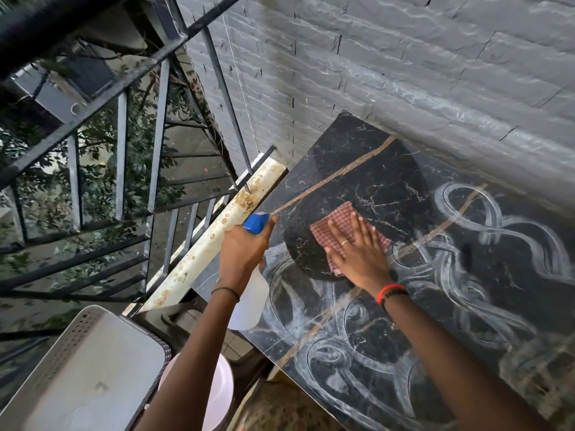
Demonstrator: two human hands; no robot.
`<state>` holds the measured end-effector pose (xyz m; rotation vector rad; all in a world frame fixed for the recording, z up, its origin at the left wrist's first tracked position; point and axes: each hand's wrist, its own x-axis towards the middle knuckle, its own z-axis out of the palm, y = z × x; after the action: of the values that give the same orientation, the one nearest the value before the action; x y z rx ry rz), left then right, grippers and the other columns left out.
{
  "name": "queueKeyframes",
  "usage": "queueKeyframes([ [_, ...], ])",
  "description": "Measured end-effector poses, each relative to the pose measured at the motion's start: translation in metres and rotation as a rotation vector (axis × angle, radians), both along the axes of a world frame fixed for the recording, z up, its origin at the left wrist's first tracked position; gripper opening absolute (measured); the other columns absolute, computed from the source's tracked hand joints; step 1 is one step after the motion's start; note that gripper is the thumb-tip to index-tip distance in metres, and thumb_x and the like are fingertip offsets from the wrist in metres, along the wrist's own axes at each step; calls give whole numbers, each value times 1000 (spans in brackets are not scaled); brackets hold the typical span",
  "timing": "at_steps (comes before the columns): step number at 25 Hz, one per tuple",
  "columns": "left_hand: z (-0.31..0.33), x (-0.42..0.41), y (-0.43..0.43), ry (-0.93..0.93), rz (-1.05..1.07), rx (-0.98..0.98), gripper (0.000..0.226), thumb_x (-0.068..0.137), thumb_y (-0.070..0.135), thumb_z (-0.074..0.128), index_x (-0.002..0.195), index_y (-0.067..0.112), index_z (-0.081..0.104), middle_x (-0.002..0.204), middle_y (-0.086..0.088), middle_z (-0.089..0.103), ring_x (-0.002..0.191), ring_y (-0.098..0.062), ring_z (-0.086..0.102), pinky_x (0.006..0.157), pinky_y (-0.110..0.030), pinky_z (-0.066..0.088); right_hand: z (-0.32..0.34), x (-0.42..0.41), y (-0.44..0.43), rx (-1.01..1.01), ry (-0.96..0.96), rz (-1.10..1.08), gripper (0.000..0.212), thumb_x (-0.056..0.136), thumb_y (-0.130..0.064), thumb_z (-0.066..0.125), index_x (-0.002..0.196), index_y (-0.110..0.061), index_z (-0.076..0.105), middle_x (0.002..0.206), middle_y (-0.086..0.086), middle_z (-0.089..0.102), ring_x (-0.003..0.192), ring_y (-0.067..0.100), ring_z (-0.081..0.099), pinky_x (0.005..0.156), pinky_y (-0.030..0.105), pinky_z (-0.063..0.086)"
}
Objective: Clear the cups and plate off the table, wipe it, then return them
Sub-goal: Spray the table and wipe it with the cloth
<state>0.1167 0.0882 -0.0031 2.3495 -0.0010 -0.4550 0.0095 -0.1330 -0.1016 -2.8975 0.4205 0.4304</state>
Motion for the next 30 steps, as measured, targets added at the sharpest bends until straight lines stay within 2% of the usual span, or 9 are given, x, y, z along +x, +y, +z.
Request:
queueKeyframes([
  [3,-5,4,2,10,8,-15,64,88,62,52,96,1,67,77,-20,73,69,-32,70,71,-41,58,2,39,-22,-10,-2,-123,62,95,-62,20,147,-44,-9,157,17,-19,146,34,-12,119,52,-2],
  [6,-8,8,8,22,40,-22,61,86,63,54,97,5,69,68,-12,73,61,-26,70,68,-37,58,1,96,-6,-1,-1,-180,62,96,-62,19,149,-41,-7,158,20,-16,146,36,-12,117,55,-2],
  [9,-10,15,12,13,51,-21,60,86,62,55,102,6,70,70,-12,73,64,-26,71,70,-41,59,0,125,40,17,2,-58,61,96,-61,14,149,-40,-8,157,20,-17,145,38,-13,117,56,-5],
  [13,-5,21,12,43,53,-1,65,86,64,54,98,3,69,73,-15,73,68,-32,71,74,-47,58,-4,81,81,41,-35,100,61,95,-61,15,150,-42,-5,158,16,-16,146,33,-13,117,52,-9],
  [18,-4,29,8,36,52,-11,64,87,63,53,102,3,69,76,-16,73,68,-35,70,74,-48,58,-8,38,27,0,-13,53,63,92,-66,9,147,-46,-13,155,15,-24,145,32,-15,118,50,-6],
  [22,-10,36,9,44,71,-31,63,86,62,55,89,1,66,74,-18,73,66,-35,70,72,-49,58,-4,108,-20,-16,-9,-98,62,94,-64,16,146,-45,-14,157,17,-20,146,33,-14,119,52,-2],
  [24,-13,40,12,52,62,-19,64,86,63,54,92,0,64,75,-19,72,67,-36,70,72,-50,58,-5,153,-17,-5,-6,-116,63,95,-62,18,148,-42,-10,157,19,-18,146,35,-13,118,54,-1],
  [27,-14,47,14,46,44,20,63,85,66,51,102,6,64,75,-17,72,69,-32,70,73,-48,58,-6,194,20,23,-4,-34,61,96,-61,17,149,-41,-5,157,19,-17,145,37,-13,117,55,-2],
  [30,-14,55,13,48,61,30,70,84,68,52,95,0,67,75,-18,72,69,-33,70,73,-49,57,-9,180,55,39,-34,88,60,95,-62,12,149,-41,-3,158,17,-15,146,34,-11,118,55,-1],
])
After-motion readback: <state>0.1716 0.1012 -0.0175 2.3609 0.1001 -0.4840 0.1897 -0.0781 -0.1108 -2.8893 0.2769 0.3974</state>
